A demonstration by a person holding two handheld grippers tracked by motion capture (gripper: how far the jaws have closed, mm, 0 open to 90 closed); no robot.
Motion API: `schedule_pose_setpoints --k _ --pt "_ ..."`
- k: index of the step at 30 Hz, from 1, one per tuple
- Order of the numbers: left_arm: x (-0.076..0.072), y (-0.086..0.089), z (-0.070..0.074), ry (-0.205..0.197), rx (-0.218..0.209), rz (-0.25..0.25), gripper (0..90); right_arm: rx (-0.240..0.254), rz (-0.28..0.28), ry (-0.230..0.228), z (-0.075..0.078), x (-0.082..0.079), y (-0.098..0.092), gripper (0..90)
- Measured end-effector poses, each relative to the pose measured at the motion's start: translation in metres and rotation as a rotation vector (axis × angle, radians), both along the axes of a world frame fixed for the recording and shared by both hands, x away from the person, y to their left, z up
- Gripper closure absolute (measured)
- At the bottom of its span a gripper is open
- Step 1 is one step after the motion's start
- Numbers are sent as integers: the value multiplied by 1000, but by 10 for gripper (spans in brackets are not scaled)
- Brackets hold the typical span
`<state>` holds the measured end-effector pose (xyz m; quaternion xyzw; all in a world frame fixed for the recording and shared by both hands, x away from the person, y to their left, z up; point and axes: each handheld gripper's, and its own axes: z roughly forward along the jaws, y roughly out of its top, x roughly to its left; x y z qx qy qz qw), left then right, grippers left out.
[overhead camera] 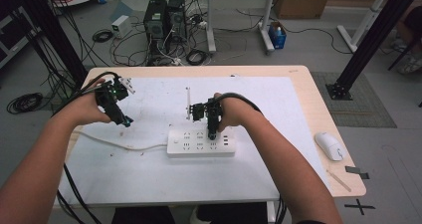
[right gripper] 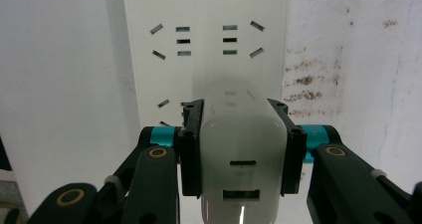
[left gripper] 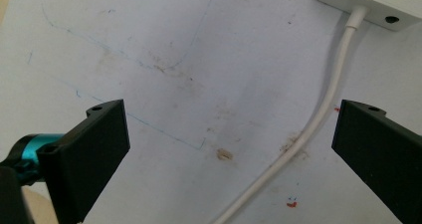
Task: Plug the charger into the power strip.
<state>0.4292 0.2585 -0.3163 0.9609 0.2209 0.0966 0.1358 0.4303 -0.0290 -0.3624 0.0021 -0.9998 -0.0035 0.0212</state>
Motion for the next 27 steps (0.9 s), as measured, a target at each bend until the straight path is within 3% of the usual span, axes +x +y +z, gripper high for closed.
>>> schedule_pose_setpoints --k 1,2,6,9,18,19,21,22,27 --pt "0 0 0 0 0 0 16 0 0 0 0 0 0 628" --pt "0 0 0 -1 -1 6 16 -31 13 -6 -6 -1 1 628" --pt "-1 -1 0 1 0 2 16 -3 -2 5 -7 1 -1 628" --pt "-1 0 0 -2 -1 10 16 -13 -2 5 -7 1 0 629" --pt "0 -5 0 1 3 6 17 -14 14 -28 -8 -4 2 630" --pt "0 -6 -1 0 -1 10 17 -32 28 -56 -8 -9 5 630" --pt "0 -8 -2 3 6 4 16 -12 14 -48 -9 -8 3 630" --pt "0 -8 -3 6 6 1 16 9 -6 -22 -9 -4 0 630" --pt "0 -9 -4 9 13 3 17 -2 15 -44 -13 -7 3 630"
